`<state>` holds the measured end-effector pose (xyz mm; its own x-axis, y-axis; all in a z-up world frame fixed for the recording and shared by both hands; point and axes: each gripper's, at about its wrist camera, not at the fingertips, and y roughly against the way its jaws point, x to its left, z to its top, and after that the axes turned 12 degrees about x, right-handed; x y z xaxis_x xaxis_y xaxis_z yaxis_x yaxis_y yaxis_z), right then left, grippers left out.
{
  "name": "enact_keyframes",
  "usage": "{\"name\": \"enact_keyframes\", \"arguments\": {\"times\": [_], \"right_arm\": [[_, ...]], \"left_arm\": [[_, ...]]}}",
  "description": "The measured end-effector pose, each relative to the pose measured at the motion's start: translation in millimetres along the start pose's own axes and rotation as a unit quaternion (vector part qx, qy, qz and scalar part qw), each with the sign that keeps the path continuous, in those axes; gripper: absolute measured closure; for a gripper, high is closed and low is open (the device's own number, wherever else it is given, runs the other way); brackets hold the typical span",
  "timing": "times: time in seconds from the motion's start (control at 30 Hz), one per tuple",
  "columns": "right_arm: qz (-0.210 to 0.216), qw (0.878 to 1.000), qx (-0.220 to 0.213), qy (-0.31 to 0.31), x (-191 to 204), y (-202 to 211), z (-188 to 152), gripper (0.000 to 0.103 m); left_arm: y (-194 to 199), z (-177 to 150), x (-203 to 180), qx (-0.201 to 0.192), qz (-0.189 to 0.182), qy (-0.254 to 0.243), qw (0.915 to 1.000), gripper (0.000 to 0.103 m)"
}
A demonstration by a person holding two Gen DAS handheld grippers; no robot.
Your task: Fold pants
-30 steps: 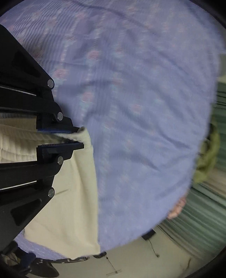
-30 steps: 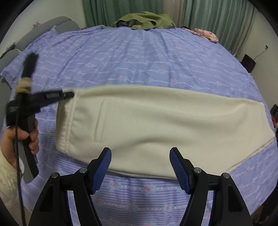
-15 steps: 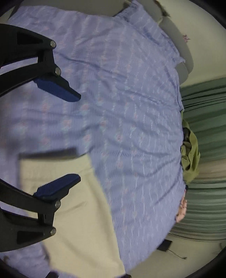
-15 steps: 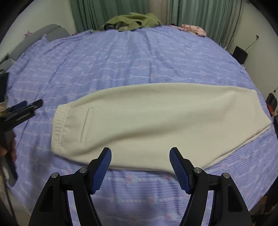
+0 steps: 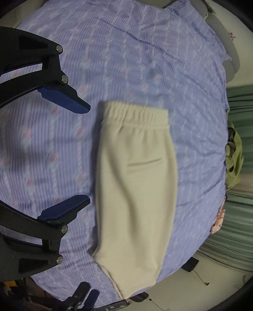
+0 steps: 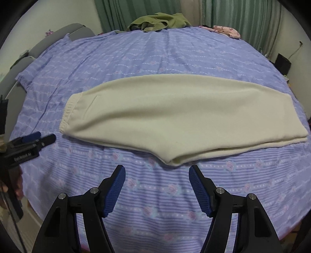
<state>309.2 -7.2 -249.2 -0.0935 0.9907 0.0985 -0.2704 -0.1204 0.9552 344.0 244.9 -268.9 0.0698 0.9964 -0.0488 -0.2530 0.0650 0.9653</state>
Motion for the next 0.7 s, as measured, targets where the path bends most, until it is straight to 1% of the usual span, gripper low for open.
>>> {"name": "enact_keyframes", "arguments": {"times": [0.07,0.13,0.17,0.23,0.27,0.3,0.37,0.47,0.6,0.7], "right_arm": [[0.024,1.000,0.001,0.009,-6.8,-8.4,0.6,0.047],[0.051,0.998,0.006,0.024,-11.6,-21.8,4.3,0.049],[0.057,0.998,0.009,0.030,-12.7,-26.7,5.3,0.051],[0.080,0.995,0.020,0.047,-16.3,-42.1,8.7,0.053],[0.087,0.995,0.024,0.048,-18.5,-46.5,8.0,0.056],[0.096,0.994,0.031,0.050,-22.2,-54.1,9.4,0.056],[0.097,0.993,0.043,0.054,-29.1,-65.4,10.5,0.060],[0.099,0.992,0.038,0.065,-35.7,-72.9,12.3,0.060],[0.110,0.990,0.056,0.064,-45.5,-93.7,20.2,0.060],[0.132,0.987,0.056,0.073,-45.0,-97.9,25.2,0.060]], "left_arm": [[-1.4,-6.5,-11.8,0.002,0.003,0.003,1.0000,0.017],[-1.0,-12.9,-24.0,0.003,0.004,0.011,0.9999,0.017],[0.6,-16.5,-29.5,0.001,0.007,0.015,0.9999,0.017],[2.7,-21.2,-38.9,-0.004,0.016,0.024,0.9996,0.017],[2.9,-23.3,-42.7,-0.007,0.021,0.031,0.9993,0.017],[2.7,-24.0,-44.4,-0.009,0.024,0.038,0.9989,0.017],[1.7,-27.2,-49.2,-0.010,0.026,0.061,0.9978,0.017],[-4.5,-31.6,-53.1,-0.003,0.026,0.086,0.9960,0.017],[-7.0,-40.0,-57.3,0.005,0.029,0.113,0.9932,0.017],[-6.9,-46.3,-57.9,0.009,0.032,0.127,0.9913,0.017]]}}
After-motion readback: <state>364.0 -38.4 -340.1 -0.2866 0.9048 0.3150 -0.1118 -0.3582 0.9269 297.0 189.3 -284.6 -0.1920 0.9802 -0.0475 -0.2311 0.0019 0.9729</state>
